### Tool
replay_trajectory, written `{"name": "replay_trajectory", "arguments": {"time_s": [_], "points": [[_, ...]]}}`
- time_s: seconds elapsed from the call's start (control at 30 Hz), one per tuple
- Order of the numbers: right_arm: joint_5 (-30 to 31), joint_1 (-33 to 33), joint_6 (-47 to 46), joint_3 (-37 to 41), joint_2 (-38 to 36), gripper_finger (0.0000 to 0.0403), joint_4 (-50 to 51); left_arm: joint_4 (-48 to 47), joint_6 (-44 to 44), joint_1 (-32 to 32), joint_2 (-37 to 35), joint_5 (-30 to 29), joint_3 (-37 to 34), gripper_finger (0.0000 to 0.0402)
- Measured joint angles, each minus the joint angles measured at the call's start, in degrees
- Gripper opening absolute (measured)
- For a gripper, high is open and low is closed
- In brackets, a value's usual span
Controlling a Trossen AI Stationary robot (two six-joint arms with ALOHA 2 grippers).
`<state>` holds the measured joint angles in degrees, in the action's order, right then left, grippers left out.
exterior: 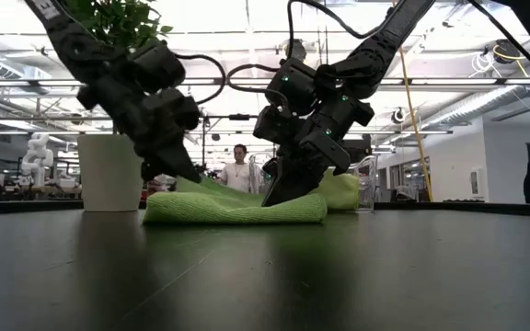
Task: Fold microfiber towels
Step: Fold the green microfiber cloth
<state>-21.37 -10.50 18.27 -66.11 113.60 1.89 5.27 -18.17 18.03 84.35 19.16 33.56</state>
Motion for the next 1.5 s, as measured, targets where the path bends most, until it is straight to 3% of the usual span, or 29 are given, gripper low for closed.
{"name": "replay_trajectory", "arguments": {"time_s": [0.17, 0.43, 0.73, 0.9, 1.2, 1.5], "points": [[0.00, 0.07, 0.05, 0.02, 0.00, 0.0000, -0.21, -5.33, -1.42, -2.41, -3.67, 0.22, -0.03, 0.0004], [0.11, 1.54, 0.49, 0.02, -0.08, 0.0000, -0.31, -9.64, -3.41, -5.06, -3.84, -1.09, -0.11, 0.0004], [0.96, 5.69, 3.52, 0.09, -1.55, 0.0000, -0.29, -8.53, -6.37, -9.14, -3.84, 0.36, -0.11, 0.0003], [8.11, 7.91, 4.55, 0.11, -3.61, 0.0000, -0.33, -7.15, -6.94, -10.60, -3.84, -0.75, -0.11, 0.0004], [7.54, 14.13, 6.53, 0.07, -3.92, 0.0000, -5.79, -4.54, -8.58, -12.05, -3.84, -0.84, -0.11, 0.0002], [6.78, 12.57, 5.10, 0.04, -2.99, 0.0000, -5.95, 0.94, -12.94, -17.26, -5.36, -0.18, -0.13, 0.0003]]}}
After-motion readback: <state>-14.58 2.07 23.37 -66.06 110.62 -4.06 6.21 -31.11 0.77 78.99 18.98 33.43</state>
